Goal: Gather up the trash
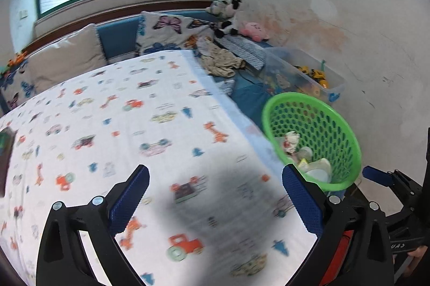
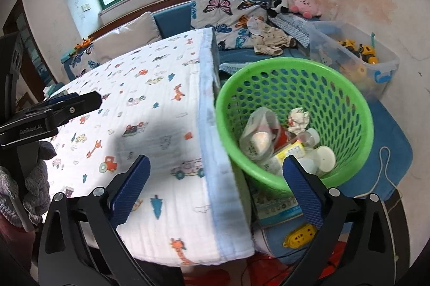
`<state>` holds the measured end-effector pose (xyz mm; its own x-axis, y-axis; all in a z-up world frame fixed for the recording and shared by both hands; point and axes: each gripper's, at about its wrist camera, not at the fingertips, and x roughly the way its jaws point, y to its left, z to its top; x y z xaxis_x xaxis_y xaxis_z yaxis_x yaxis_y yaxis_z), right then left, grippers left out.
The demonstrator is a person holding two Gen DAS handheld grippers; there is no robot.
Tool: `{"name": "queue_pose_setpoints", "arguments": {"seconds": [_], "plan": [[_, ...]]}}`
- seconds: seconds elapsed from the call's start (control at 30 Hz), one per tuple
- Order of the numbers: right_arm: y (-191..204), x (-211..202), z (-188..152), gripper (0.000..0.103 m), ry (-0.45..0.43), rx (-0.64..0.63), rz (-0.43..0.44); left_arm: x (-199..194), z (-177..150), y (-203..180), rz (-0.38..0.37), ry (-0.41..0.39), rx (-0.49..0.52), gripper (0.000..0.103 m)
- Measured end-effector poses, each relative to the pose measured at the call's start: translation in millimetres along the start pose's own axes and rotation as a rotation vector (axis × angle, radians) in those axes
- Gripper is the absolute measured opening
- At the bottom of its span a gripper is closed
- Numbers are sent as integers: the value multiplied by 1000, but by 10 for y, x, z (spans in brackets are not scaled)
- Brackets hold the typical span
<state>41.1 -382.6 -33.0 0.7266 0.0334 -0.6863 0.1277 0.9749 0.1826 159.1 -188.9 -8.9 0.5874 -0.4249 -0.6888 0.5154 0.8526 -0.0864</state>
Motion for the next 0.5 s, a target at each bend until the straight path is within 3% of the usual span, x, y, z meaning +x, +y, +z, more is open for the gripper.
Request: {"name": "queue_pose_setpoints", "arguments": {"seconds": [0.5], "plan": [[472,-11,13,98,-36,-75,3,-419,-395,552,113,-31,-74,96]]}}
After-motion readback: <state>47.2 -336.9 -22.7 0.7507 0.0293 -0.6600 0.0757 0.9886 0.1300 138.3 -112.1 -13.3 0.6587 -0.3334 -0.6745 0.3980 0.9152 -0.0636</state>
